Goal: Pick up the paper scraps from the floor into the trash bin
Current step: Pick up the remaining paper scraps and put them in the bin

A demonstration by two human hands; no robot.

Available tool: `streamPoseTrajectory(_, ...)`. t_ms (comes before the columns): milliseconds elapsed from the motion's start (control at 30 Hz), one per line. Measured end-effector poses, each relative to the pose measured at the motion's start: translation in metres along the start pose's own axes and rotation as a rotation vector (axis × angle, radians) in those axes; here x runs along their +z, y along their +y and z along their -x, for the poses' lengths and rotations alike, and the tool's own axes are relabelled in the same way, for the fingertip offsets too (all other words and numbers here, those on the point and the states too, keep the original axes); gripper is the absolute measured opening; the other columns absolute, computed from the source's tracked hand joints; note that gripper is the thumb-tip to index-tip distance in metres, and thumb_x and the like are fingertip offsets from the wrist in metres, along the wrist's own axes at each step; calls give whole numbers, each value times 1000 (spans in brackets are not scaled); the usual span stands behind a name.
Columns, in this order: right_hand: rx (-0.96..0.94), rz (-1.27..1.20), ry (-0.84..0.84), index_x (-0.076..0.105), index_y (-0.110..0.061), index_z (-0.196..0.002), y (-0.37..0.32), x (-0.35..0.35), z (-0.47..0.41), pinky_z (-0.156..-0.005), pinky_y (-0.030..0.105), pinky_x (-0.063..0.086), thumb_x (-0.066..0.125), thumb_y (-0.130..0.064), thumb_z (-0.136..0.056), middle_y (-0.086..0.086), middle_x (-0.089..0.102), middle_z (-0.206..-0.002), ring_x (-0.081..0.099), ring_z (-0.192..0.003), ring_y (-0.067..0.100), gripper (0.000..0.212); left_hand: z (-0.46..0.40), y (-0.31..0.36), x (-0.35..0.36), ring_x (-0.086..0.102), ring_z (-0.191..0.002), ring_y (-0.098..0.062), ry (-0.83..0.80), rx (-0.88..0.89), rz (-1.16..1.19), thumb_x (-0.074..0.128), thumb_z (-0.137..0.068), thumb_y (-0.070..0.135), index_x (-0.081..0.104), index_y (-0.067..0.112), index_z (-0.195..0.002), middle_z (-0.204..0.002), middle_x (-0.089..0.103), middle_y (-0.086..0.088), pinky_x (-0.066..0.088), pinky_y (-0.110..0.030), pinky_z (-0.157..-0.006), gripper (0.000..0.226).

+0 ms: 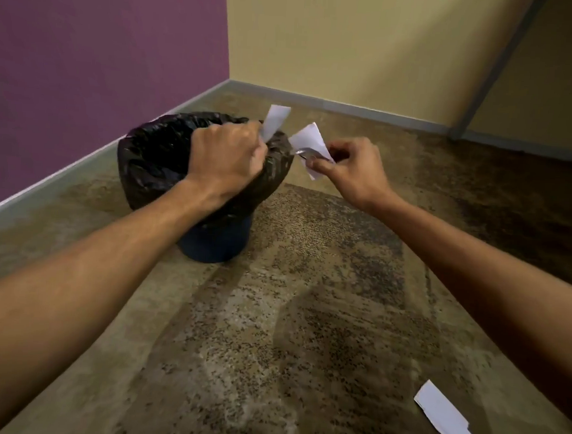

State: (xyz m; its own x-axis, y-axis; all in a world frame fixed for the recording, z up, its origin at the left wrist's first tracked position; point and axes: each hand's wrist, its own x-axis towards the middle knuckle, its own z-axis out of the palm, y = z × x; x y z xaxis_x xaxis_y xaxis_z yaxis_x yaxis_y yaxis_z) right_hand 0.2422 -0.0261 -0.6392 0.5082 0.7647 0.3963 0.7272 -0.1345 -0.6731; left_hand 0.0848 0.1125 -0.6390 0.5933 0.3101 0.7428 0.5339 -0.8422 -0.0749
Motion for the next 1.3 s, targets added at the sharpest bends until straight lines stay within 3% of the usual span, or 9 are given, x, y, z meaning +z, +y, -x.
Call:
streamPoseTrajectory(233,-1,-91,-17,75,-13,-78,-52,30,-47,-48,12,34,74,-24,-84,-7,64,-64,46,-49,-8,12,-1,-52,-13,51,-62,-35,30,-314,63,41,-94,23,62,6,-90,-66,51,-13,36,-40,-56,27)
streamPoseTrajectory(367,-40,-69,-63,78,-14,-86,-78,54,-68,-59,23,45,73,-28,-85,0,75,-79,62,-65,8,15,5,-70,-12,57,-72,-43,39,-451,96,41,-93,22,61,7,-92,-77,63,-20,42,-46,-61,25)
streamPoseTrajectory(500,-45,-2,-102,69,-22,-71,-89,79,-81,-53,24,41,74,-32,-85,-9,61,-61,51,-55,4,18,15,-79,-4,61,-86,-44,-42,-497,108,43,-93,24,63,8,-101,-92,68,-19,48,-49,-70,26)
streamPoseTrajectory(633,22,14,-193,69,-16,-109,-85,92,-80,-79,33,57,75,-43,-81,-4,69,-92,66,-86,11,39,21,-75,-1,62,-95,-40,-68,-515,114,45,-95,35,62,13,-112,-102,69,-15,48,-48,-78,32)
streamPoseTrajectory(767,-1,76,-206,64,-16,-117,-79,78,-68,-93,39,54,63,-48,-90,1,70,-110,64,-101,16,42,24,-69,-1,62,-93,-34,2,-475,156,45,-94,35,59,13,-110,-105,67,-10,47,-45,-76,31)
streamPoseTrajectory(933,-46,101,-220,68,-13,-111,-64,49,-43,-80,30,56,56,-46,-95,1,72,-102,67,-93,13,39,31,-41,1,59,-84,-24,40,-268,222,49,-92,32,58,12,-101,-95,62,-5,42,-34,-62,23)
streamPoseTrajectory(1000,-54,134,-230,69,-16,-109,-53,39,-29,-71,22,52,56,-46,-94,-3,71,-98,66,-89,10,36,36,-23,2,60,-82,-23,26,-187,246,51,-92,31,58,12,-100,-92,62,-5,38,-31,-60,22)
streamPoseTrajectory(1167,-68,268,-252,67,-20,-113,-20,13,13,-85,29,50,57,-47,-93,-3,68,-116,61,-102,8,35,51,18,11,61,-77,-22,-58,-20,325,54,-91,29,59,12,-96,-88,64,-4,39,-30,-57,19)
streamPoseTrajectory(1300,-49,366,-266,64,-17,-121,10,-8,52,-83,25,45,59,-47,-92,0,67,-121,58,-101,5,42,68,50,24,64,-79,-24,-156,94,355,55,-89,31,61,12,-97,-87,66,-4,39,-30,-55,21)
